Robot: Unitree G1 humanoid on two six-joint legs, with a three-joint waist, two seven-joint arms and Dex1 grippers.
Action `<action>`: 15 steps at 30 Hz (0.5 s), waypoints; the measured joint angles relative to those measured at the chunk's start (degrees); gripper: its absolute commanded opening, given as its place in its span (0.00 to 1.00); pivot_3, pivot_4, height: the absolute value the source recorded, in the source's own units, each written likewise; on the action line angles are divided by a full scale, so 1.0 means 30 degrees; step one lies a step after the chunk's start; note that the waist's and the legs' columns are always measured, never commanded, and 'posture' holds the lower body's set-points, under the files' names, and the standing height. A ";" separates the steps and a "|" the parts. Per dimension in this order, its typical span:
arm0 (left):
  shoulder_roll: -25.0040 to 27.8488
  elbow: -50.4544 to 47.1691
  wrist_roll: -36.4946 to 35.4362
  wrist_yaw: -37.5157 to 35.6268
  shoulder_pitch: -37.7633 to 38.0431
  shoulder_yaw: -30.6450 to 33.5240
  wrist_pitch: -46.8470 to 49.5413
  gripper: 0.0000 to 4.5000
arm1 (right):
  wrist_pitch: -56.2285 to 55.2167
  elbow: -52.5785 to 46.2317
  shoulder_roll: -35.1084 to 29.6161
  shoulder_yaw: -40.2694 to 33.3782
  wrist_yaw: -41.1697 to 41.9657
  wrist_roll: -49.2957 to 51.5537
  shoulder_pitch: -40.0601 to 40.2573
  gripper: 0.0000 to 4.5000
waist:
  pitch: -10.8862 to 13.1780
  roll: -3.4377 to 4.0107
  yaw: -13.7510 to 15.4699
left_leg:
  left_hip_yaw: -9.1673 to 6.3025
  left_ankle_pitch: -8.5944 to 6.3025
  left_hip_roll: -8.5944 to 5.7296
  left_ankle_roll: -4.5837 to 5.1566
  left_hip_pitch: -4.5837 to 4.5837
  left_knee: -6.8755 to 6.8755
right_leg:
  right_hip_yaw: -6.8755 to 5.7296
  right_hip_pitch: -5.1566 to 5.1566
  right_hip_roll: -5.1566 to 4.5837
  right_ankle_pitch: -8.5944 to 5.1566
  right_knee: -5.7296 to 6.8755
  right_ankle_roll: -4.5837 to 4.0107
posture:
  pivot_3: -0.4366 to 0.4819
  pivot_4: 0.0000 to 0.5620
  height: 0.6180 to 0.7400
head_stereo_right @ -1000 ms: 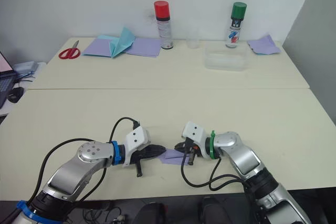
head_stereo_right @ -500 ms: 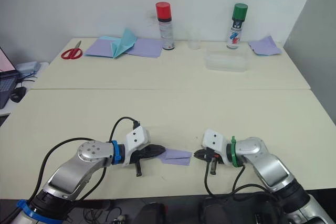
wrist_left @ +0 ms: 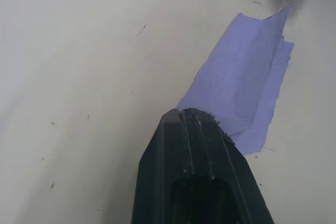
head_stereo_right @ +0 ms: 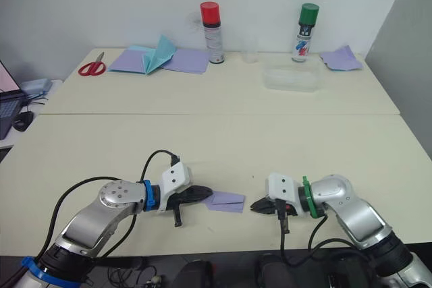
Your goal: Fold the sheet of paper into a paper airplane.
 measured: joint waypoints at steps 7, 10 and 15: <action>-0.0151 0.0085 -0.0114 -0.0050 0.0020 0.0094 0.0014 0.00 | -0.0421 0.0484 0.0712 -0.0018 -0.0665 -0.0517 -0.0158 0.02 | 0.0001 0.0002 0.0003 | 0.0018 0.0001 -0.0005 -0.0001 -0.0002 0.0005 | 0.0003 0.0001 -0.0001 -0.0013 0.0000 -0.0023 | 0.48 0.27 1.00; -0.0374 0.0198 -0.0578 -0.0161 0.0066 0.0399 0.0302 0.00 | -0.0421 0.0471 0.0717 -0.0017 -0.0575 -0.0504 -0.0153 0.02 | 0.0007 -0.0001 0.0014 | 0.0013 0.0001 -0.0005 -0.0001 -0.0012 0.0005 | -0.0002 -0.0001 0.0000 0.0011 0.0001 0.0018 | 0.48 0.27 1.00; -0.0368 0.0317 -0.2566 -0.0461 0.0099 0.2242 0.2372 0.12 | -0.0439 0.0317 0.0561 -0.0027 -0.0296 -0.0496 -0.0070 0.00 | 0.0099 -0.0050 -0.0022 | -0.0001 0.0001 0.0010 -0.0001 -0.0037 0.0002 | -0.0015 -0.0030 0.0010 0.0007 0.0008 0.0013 | 0.48 0.27 1.00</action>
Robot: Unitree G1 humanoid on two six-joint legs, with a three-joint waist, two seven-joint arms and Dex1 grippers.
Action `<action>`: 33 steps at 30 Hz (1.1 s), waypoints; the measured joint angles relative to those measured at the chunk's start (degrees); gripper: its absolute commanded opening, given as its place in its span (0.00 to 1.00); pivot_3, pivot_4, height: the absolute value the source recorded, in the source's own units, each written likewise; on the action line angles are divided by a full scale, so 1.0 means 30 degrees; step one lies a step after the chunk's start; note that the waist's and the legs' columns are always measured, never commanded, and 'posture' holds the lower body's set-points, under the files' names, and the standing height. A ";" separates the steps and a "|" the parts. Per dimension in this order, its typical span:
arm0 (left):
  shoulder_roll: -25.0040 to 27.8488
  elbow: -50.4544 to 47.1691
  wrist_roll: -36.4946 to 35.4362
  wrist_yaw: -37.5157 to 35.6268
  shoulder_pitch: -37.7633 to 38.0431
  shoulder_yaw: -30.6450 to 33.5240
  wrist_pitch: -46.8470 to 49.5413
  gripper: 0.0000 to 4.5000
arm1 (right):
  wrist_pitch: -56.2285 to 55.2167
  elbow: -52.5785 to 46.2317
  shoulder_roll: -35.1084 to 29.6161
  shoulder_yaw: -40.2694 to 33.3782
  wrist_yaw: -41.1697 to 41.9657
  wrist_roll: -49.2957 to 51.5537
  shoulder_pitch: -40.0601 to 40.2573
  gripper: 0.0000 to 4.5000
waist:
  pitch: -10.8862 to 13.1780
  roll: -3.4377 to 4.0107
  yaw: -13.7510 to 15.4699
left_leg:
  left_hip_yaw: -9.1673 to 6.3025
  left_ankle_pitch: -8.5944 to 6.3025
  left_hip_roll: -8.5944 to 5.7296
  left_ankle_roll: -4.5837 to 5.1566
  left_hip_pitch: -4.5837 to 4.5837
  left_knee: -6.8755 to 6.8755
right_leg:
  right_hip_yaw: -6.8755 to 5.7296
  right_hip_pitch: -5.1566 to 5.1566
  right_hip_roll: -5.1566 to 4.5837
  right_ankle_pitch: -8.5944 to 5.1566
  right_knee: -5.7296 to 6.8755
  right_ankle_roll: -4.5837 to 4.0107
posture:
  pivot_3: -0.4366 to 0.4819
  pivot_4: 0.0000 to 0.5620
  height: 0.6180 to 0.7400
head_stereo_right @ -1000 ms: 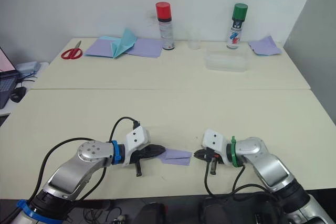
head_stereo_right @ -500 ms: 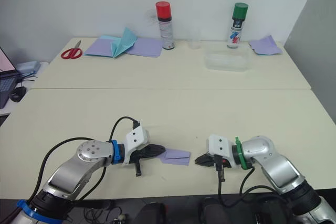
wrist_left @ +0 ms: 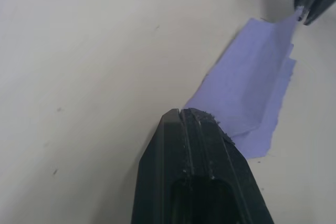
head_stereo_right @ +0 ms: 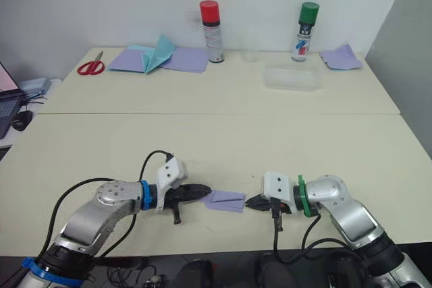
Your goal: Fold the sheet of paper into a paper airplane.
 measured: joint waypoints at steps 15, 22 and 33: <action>0.3522 -0.4324 -0.1802 -0.2872 0.3732 0.4246 -0.2090 1.00 | -0.1665 -0.0153 0.0973 0.0325 -0.0878 -0.0808 0.0112 0.00 | 0.0070 -0.0012 0.0049 | 0.0002 -0.0023 -0.0002 -0.0035 -0.0030 -0.0011 | -0.0008 -0.0008 -0.0036 -0.0034 -0.0018 -0.0057 | 0.48 0.27 1.00; 0.1880 -0.4855 -0.0795 -0.1664 0.4393 0.4949 -0.5713 1.00 | -0.3479 -0.0622 0.1100 0.0281 -0.1182 -0.0958 0.0024 0.00 | 0.0069 -0.0012 0.0060 | 0.0021 -0.0023 -0.0005 -0.0034 -0.0022 -0.0006 | 0.0009 -0.0001 -0.0036 -0.0029 -0.0020 -0.0048 | 0.48 0.27 1.00; 0.1692 -0.6477 -0.0358 -0.1059 0.6639 0.5191 -0.6754 1.00 | -0.3084 -0.0875 0.1579 0.1066 -0.1708 -0.2182 -0.0379 0.42 | 0.0070 -0.0013 0.0047 | 0.0013 -0.0023 0.0003 -0.0034 -0.0016 -0.0011 | -0.0002 -0.0002 -0.0030 -0.0037 -0.0009 -0.0061 | 0.48 0.27 1.00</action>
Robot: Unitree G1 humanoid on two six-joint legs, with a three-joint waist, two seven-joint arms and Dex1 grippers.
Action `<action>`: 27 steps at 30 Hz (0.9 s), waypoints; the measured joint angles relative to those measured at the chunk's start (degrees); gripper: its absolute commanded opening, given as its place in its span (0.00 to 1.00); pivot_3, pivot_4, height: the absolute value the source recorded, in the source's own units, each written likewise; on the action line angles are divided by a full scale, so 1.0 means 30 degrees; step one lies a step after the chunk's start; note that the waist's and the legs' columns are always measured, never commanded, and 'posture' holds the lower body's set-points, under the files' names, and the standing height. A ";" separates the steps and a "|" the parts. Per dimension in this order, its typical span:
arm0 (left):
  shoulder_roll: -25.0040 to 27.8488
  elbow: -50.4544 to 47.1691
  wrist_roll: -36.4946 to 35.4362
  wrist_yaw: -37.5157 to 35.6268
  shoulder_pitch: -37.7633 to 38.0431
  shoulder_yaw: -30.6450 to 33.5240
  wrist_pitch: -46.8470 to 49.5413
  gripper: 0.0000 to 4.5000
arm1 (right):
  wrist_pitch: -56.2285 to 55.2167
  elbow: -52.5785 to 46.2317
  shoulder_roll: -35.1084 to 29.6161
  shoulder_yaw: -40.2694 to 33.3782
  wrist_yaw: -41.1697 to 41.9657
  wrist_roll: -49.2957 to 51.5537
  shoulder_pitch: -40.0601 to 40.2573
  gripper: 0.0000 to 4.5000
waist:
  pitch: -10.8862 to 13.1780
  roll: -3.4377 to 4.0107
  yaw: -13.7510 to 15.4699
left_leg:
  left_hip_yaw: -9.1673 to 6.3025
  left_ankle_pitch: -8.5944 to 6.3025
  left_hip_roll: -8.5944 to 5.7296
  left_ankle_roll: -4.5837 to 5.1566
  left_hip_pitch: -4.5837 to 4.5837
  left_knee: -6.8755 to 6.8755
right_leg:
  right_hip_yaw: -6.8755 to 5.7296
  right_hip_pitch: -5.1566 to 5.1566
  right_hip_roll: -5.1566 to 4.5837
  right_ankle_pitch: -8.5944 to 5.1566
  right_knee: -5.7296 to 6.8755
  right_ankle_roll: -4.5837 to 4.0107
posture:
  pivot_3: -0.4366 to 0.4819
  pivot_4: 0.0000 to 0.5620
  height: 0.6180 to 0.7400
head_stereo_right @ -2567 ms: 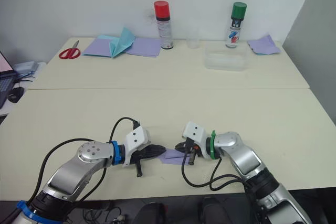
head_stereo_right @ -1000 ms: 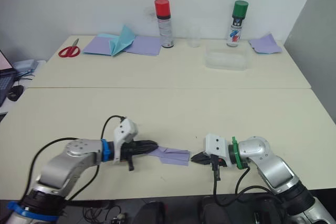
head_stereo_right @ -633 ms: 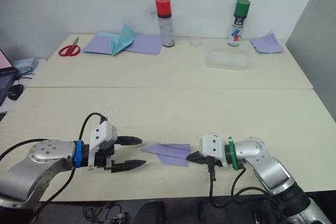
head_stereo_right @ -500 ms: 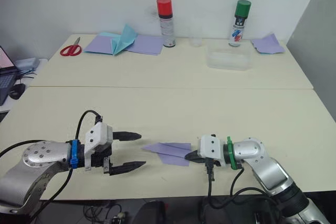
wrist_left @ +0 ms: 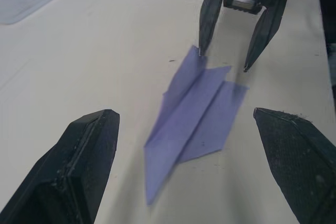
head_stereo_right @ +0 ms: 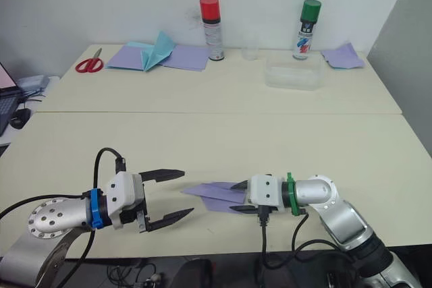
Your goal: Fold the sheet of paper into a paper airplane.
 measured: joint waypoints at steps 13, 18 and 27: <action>-0.0055 -0.2045 -0.0513 0.0737 0.2186 0.0485 0.1155 1.00 | -0.1019 0.2888 0.1367 0.0743 -0.1346 -0.2338 -0.1088 0.42 | 0.0000 0.0001 -0.0007 | -0.0003 0.0000 0.0000 0.0001 0.0008 0.0004 | -0.0003 0.0000 0.0009 -0.0005 0.0012 -0.0008 | 0.48 0.27 1.00; -0.0242 -0.2097 -0.0578 0.1285 0.2113 0.0463 0.1502 1.00 | -0.1501 0.3962 0.1804 0.0769 -0.1661 -0.2749 -0.1218 0.29 | 0.0000 0.0000 -0.0007 | 0.0010 0.0000 -0.0007 0.0001 0.0008 0.0009 | 0.0014 0.0005 0.0008 0.0000 0.0011 -0.0001 | 0.48 0.27 1.00; -0.0449 -0.2047 -0.0633 0.1551 0.1980 0.0446 0.1527 1.00 | -0.1121 0.4165 0.2028 0.0561 -0.1541 -0.2253 -0.1206 0.01 | 0.0000 0.0000 -0.0005 | 0.0005 0.0000 -0.0005 0.0001 0.0007 0.0008 | 0.0006 0.0005 0.0009 -0.0001 0.0013 -0.0003 | 0.48 0.27 1.00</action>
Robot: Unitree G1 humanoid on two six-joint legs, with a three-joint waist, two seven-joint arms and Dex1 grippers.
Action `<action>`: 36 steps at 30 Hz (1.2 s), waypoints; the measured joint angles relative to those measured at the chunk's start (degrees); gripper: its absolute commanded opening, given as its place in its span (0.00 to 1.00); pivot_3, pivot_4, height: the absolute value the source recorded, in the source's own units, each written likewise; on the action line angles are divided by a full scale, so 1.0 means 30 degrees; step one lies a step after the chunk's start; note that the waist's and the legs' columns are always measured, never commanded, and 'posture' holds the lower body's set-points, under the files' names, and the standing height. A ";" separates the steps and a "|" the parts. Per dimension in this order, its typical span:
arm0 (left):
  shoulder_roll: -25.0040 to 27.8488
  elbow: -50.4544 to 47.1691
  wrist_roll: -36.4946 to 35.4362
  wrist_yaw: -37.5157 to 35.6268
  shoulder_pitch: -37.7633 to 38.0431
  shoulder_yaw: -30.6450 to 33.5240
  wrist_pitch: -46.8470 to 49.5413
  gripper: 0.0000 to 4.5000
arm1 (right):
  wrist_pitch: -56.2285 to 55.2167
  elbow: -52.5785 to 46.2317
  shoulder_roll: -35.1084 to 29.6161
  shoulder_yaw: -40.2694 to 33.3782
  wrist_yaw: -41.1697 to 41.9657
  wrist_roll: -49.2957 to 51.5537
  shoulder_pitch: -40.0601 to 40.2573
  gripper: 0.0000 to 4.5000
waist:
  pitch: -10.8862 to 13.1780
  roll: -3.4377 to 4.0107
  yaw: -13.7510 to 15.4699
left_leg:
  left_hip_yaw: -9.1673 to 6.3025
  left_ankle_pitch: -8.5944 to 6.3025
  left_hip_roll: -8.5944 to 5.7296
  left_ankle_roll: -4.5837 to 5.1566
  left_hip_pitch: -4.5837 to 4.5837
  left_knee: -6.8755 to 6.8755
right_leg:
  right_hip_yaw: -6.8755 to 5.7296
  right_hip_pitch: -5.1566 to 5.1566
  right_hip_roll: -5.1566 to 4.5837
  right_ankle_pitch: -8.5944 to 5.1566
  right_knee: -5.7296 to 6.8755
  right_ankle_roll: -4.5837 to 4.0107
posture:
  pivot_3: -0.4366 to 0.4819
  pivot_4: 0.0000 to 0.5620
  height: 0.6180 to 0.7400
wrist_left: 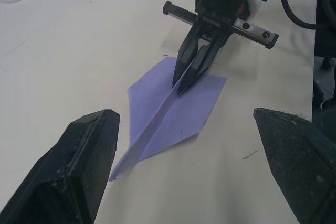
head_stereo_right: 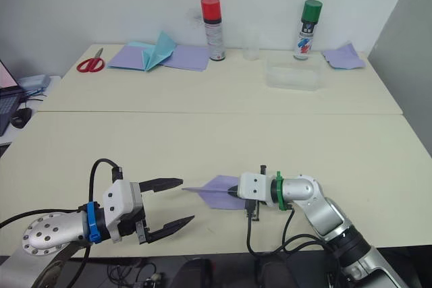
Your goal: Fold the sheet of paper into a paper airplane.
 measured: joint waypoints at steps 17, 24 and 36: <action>-0.1677 0.0954 -0.0002 0.1095 -0.2404 -0.1001 -0.0249 1.00 | 0.9602 -0.3885 0.0977 -0.7915 -0.6572 0.4236 0.2517 0.01 | -0.0002 -0.0001 -0.0032 | 0.0007 0.0001 -0.0007 0.0000 0.0001 0.0003 | 0.0021 0.0005 0.0006 0.0012 0.0007 0.0018 | 0.48 0.27 1.00; -0.1786 0.1202 -0.0270 0.1292 -0.3997 -0.1536 0.0465 1.00 | 1.0725 -0.3501 0.1434 -0.8192 -0.8308 0.4249 0.2262 0.01 | -0.0002 -0.0001 -0.0027 | 0.0006 0.0000 -0.0016 0.0000 -0.0007 0.0002 | 0.0023 0.0004 0.0019 0.0012 0.0008 0.0019 | 0.48 0.27 1.00; -0.1782 0.1917 -0.0294 0.1186 -0.4219 -0.1602 0.0504 1.00 | 1.1051 -0.3534 0.1731 -0.6161 -0.7656 0.4590 0.1902 0.01 | -0.0002 -0.0001 -0.0022 | -0.0002 0.0000 -0.0013 0.0001 -0.0010 0.0001 | 0.0017 0.0003 0.0018 0.0012 0.0006 0.0019 | 0.48 0.27 1.00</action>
